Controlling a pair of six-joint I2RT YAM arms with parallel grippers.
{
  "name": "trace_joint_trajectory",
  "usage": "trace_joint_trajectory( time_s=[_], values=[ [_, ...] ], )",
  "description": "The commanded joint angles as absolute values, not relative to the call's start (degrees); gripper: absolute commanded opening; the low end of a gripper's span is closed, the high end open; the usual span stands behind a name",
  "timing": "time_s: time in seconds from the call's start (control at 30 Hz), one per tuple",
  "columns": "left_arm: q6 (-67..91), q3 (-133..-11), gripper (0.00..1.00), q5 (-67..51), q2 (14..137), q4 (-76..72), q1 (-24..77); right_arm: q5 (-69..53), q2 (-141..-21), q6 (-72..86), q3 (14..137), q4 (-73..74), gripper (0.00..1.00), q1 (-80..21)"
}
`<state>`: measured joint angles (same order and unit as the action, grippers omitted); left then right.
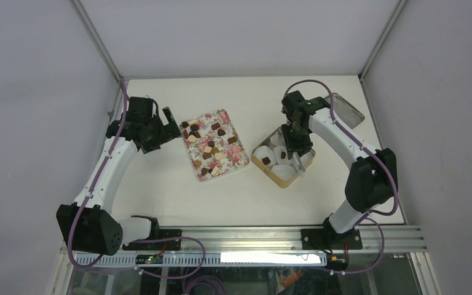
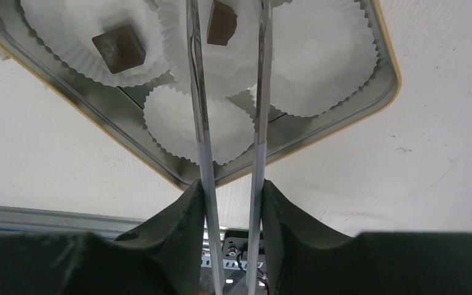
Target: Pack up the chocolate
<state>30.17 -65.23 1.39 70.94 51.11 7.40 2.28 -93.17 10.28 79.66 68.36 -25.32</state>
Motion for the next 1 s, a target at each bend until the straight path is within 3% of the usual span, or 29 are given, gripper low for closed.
trace_joint_trajectory(
  time_s=[0.0,0.2,0.47,0.97],
  values=[
    [29.42,-65.72,0.99,1.14,69.87,49.66,7.03,0.44,-91.97,8.68,79.85,64.52,0.14,-23.84],
    [29.53,-65.68,0.99,1.05,69.87,49.66,7.07,-1.43,-93.11,8.71,79.40,63.56,0.18,-22.79],
    [29.71,-65.53,0.99,0.77,69.79,49.66,7.03,-1.91,-93.13,9.19,78.89,63.24,0.33,-22.61],
    [29.64,-65.45,0.99,0.87,69.70,49.66,7.03,-1.52,-91.96,9.45,77.80,63.41,0.38,-22.59]
  ],
)
